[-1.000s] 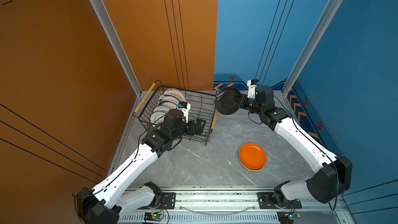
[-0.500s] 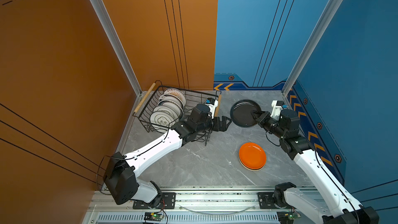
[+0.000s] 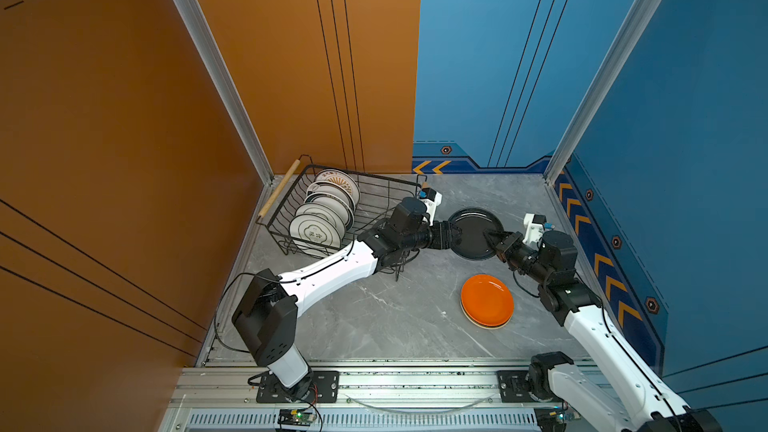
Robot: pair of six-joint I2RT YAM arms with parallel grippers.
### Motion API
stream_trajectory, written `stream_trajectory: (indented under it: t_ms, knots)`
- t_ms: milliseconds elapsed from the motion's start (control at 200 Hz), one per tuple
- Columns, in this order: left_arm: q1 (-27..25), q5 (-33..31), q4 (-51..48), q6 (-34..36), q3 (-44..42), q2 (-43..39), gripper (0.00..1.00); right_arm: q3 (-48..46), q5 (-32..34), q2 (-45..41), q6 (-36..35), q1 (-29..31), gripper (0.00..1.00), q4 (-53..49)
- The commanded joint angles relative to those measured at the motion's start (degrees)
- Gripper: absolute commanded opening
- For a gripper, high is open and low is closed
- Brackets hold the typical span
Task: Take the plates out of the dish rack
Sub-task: 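Grasp the black plate rim with the left gripper while the right holds it, then open the right gripper and withdraw it while the left carries the plate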
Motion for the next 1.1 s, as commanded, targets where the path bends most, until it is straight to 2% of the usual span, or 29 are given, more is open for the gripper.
stream_trajectory:
  t_ms: [0,235,451,686,761,911,1011,1031,1046,1096]
  knots:
    - [-0.92,3.06,1.33,-1.37,2.29,1.79,0.45,-1.50,-2.54,-1.54,2.39,-0.73,0.00,6.63]
    - [-1.64,3.97,0.84,-1.91,2.52,3.34,0.21,-3.50,-2.92,-1.79,2.12,-1.26,0.04,8.35]
    - [-2.05,5.16,0.03,-1.80,2.04,4.09,0.10,-4.84,-3.19,-1.63,1.21,-1.35,0.17,8.85]
    - [-2.51,4.55,-0.70,-2.26,1.55,4.97,0.00,-5.58,-2.48,-2.70,0.11,-2.05,0.51,6.78]
    - [-2.75,4.35,-1.49,-2.26,1.89,5.40,0.00,-5.42,-2.59,-3.18,-0.36,-2.60,0.68,4.62]
    - [-3.53,4.00,-2.24,-2.35,1.91,5.92,0.00,-5.74,-2.19,-6.06,-2.02,-5.38,0.83,-1.07]
    - [-4.33,3.77,-3.92,-2.59,2.06,6.06,0.00,-4.72,-0.44,-8.56,-5.78,-8.28,0.89,-9.48]
    - [-4.58,3.72,-4.29,-2.61,2.03,6.10,0.00,-4.42,0.40,-9.07,-6.93,-8.88,0.97,-11.67]
    - [-4.83,3.55,-4.60,-2.54,2.07,6.08,0.00,-4.08,1.01,-9.56,-7.80,-9.39,0.99,-13.16]
    - [-5.56,3.05,-6.23,-2.44,2.24,6.06,0.00,-3.31,2.66,-10.98,-10.34,-11.18,1.00,-18.07]
